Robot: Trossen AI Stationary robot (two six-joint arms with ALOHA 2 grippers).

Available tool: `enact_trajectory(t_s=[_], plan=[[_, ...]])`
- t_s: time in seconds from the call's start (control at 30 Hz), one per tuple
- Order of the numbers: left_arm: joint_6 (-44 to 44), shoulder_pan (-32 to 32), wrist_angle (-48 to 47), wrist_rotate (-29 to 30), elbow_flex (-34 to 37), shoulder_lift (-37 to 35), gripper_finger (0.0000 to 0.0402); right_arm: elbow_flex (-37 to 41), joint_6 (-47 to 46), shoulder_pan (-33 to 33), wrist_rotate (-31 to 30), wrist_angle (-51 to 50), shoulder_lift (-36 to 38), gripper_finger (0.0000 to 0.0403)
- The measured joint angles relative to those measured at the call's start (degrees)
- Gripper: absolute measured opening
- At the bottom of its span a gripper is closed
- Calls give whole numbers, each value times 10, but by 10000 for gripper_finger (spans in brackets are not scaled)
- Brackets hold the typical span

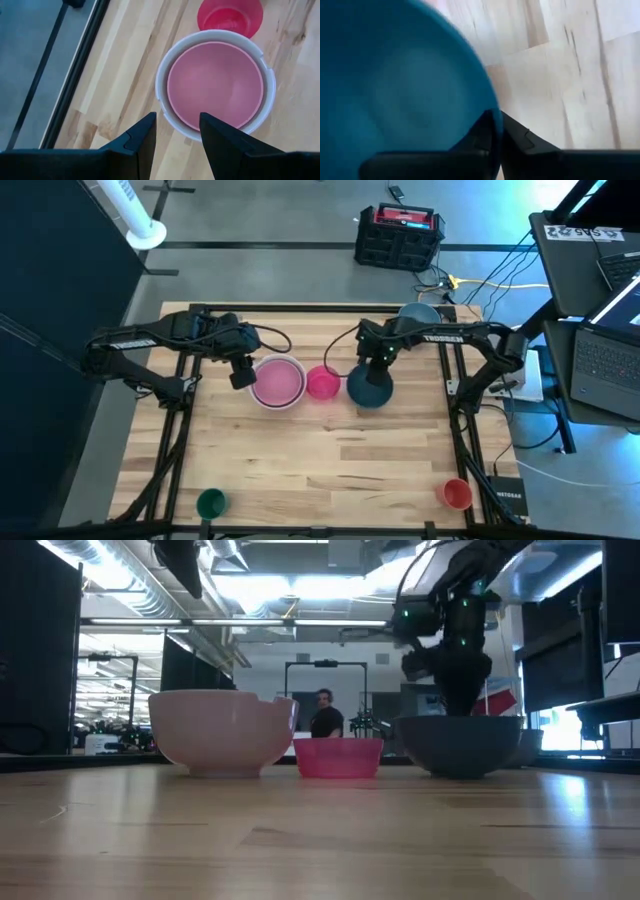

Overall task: Nest bowls inside each other
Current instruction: Stack the dark blue bowl on top of the pink bowl

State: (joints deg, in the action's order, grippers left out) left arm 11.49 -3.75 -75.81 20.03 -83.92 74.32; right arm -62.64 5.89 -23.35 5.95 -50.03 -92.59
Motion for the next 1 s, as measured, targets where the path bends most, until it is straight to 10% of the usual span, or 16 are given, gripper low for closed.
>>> enact_trajectory(t_s=[0.4, 1.0], plan=[[3, -1, 0, 0, 0, 0, 134, -286, 31, 50, 44, -15, -26, 0], [59, -1, -101, 0, 0, -148, 134, -716, 73, 86, 117, -27, -407, 0]])
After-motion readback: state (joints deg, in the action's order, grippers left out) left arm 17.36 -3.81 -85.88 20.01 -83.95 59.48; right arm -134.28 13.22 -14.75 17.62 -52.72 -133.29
